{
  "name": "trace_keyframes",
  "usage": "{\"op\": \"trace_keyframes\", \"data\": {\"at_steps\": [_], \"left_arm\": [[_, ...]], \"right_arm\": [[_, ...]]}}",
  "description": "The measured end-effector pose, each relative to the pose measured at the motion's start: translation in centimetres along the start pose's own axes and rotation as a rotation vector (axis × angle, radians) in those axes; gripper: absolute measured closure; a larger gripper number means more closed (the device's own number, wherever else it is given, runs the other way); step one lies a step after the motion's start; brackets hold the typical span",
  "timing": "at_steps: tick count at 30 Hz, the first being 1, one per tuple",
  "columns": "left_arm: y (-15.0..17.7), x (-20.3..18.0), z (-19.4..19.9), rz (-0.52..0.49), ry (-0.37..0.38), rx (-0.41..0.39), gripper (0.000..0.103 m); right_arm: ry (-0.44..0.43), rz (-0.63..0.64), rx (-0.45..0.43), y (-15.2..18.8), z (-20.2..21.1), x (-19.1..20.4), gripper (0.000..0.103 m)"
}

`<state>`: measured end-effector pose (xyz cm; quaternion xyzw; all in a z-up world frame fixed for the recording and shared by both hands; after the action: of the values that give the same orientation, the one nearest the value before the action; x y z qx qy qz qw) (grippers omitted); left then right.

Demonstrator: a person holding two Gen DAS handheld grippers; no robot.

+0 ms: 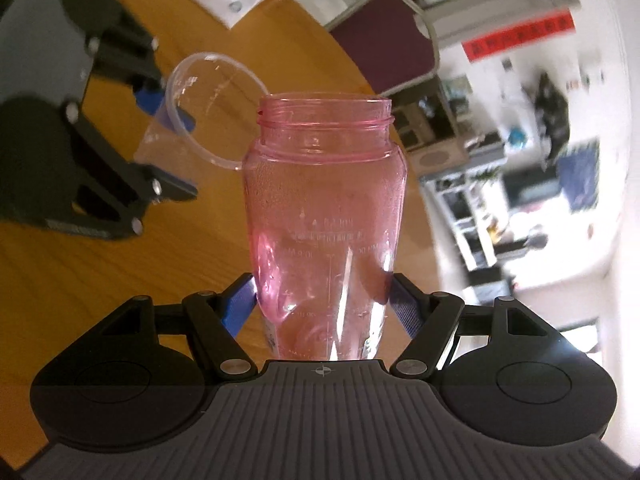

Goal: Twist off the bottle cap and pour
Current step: 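Lift the bottle with the right tool and tilt its mouth over the clear cup, then pour water from the bottle into the clear cup with the right tool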

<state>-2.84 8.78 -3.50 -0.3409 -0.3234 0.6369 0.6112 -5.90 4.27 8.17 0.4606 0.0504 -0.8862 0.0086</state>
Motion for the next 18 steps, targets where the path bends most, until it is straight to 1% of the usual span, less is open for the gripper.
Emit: {"op": "trace_keyframes", "data": {"at_steps": [8, 18], "left_arm": [[0.1, 0.0, 0.0, -0.007, 0.006, 0.007, 0.06], [0.3, 0.0, 0.0, -0.008, 0.001, 0.015, 0.06]], "right_arm": [[0.107, 0.21, 0.03, -0.4, -0.6, 1.0, 0.03], [0.198, 0.376, 0.003, -1.3, -0.2, 2.0, 0.03]]}}
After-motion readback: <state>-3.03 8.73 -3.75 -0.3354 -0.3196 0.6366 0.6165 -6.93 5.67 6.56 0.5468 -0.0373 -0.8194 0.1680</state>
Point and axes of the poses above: each gripper's, at about its wrist camera, not at the fingertips, and z roughly against the way its jaws point, x to its left, y to its underside, the point moved 5 cm from there along -z, roughly the way its jaws point, and after that the axes turned 5 degrees about x, right-handed, at the moved point
